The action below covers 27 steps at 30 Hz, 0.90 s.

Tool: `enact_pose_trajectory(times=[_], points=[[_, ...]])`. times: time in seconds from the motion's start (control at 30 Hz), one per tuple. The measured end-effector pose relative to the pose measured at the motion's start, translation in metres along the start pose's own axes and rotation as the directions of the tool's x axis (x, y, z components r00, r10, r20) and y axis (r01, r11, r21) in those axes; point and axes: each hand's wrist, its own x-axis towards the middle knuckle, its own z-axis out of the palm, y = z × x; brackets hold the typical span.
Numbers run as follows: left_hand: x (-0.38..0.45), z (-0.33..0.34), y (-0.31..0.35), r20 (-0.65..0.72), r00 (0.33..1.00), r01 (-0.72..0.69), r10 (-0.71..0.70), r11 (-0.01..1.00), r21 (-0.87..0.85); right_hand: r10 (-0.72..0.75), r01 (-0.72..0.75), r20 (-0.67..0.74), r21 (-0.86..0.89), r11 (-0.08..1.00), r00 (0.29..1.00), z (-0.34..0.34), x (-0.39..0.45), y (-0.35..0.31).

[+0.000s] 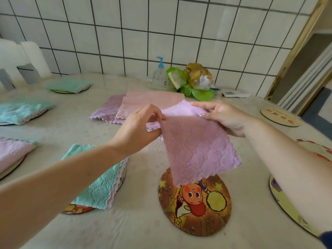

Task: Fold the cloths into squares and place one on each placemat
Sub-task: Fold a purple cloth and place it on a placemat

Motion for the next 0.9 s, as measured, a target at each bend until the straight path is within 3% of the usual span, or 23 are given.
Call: enact_pose_trajectory(times=[0.07,0.17,0.3,0.43,0.5,0.63,0.73,0.8,0.9], points=[[-0.002,0.001,0.001,0.052,0.998,0.042,-0.039,0.998,-0.053,0.01,-0.01,-0.01,0.016,1.0,1.0,0.008,-0.014,0.003],[-0.006,0.0,-0.004,0.262,0.964,0.061,-0.035,0.994,-0.094,0.054,-0.054,-0.047,0.008,0.999,0.997,0.019,-0.033,0.014],[-0.022,0.001,-0.004,0.502,0.861,0.162,-0.078,0.979,-0.126,0.116,-0.117,-0.047,-0.028,0.993,0.992,0.03,-0.058,0.039],[-0.041,0.005,-0.002,0.684,0.72,0.142,-0.119,0.99,0.023,0.171,-0.171,-0.01,-0.123,0.977,0.985,0.043,-0.073,0.066],[-0.046,0.007,0.0,0.728,0.675,0.057,-0.118,0.992,0.108,0.167,-0.167,-0.016,-0.214,0.962,0.986,0.047,-0.076,0.074],[-0.049,0.005,0.004,0.7,0.71,-0.141,-0.07,0.961,0.239,0.13,-0.14,-0.055,-0.276,0.951,0.99,0.046,-0.086,0.07],[-0.05,0.0,0.009,0.669,0.737,-0.383,0.099,0.876,0.293,0.071,-0.11,-0.095,-0.505,0.856,0.993,0.042,-0.098,0.068],[-0.054,-0.002,0.012,0.667,0.713,-0.506,0.219,0.818,0.273,0.0,-0.065,-0.094,-0.686,0.725,0.996,0.04,-0.11,0.069],[-0.065,-0.002,0.019,0.642,0.661,-0.599,0.389,0.788,0.138,-0.103,0.084,0.023,-0.76,0.644,0.994,0.037,-0.129,0.073]])
